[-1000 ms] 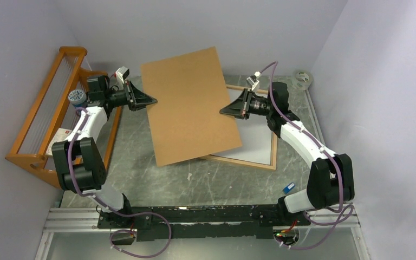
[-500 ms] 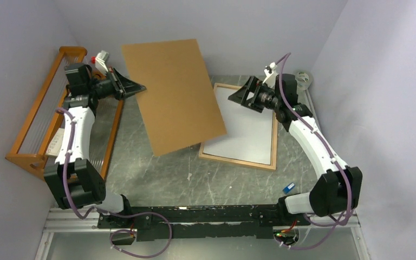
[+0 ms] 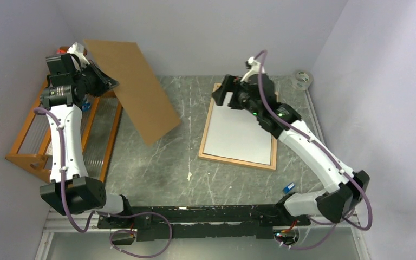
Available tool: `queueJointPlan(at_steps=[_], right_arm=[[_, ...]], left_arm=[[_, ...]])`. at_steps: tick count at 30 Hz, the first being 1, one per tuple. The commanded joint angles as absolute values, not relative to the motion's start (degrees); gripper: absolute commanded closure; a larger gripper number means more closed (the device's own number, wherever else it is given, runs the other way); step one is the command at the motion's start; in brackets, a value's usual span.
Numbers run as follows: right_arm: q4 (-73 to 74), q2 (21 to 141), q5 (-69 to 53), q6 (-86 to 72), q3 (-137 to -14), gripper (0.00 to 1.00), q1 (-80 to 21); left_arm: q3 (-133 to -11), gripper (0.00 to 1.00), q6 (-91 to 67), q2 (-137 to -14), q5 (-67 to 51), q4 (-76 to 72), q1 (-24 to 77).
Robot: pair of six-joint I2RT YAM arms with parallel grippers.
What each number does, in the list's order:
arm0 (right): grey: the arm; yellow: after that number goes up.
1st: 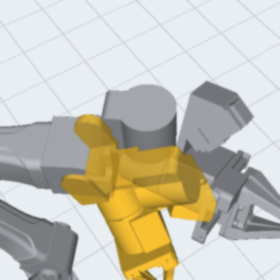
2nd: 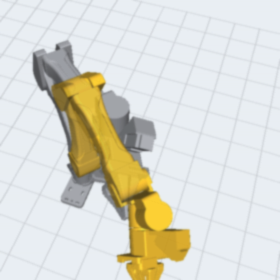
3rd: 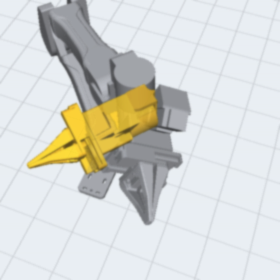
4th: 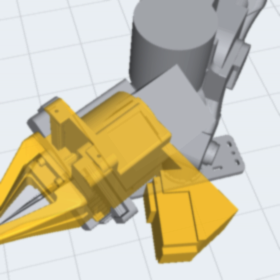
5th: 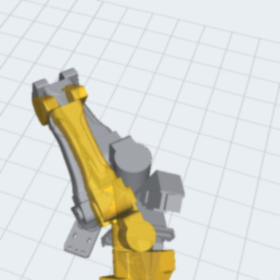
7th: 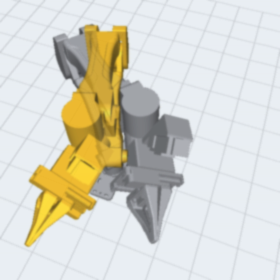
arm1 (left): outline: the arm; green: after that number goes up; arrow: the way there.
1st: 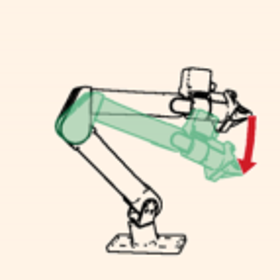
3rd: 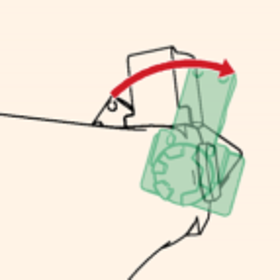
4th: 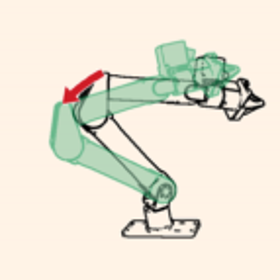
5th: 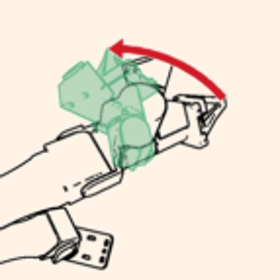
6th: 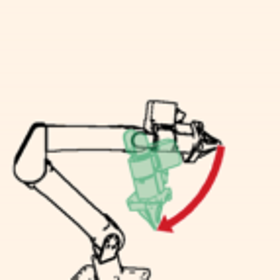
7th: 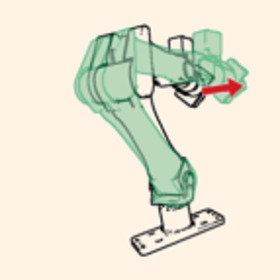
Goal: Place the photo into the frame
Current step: Turn over the photo frame item at the center of the board.
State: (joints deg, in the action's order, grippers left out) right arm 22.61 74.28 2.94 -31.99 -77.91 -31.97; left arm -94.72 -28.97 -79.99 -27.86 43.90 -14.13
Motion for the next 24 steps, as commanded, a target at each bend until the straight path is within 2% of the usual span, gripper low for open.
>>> queueJointPlan(at_steps=[1,12,17,24], right_arm=[[22.8,79.9,17.2,-28.6,-85.2,0.12,-43.1],[28.5,103.3,32.6,-11.1,-111.8,0.12,-70.3],[30.9,109.6,34.5,-6.0,-117.9,0.12,-75.0],[38.9,118.6,38.2,-4.0,-127.5,0.19,-76.8]], left_arm=[[-100.5,0.97,-30.1,-80.3,-14.7,49.0,-13.4],[-105.7,0.97,-33.7,-83.5,-6.5,55.0,-9.9],[-107.0,0.97,-33.9,-84.3,-6.0,56.3,-9.6],[-107.7,0.97,-34.3,-84.5,-6.1,56.7,-9.3]])
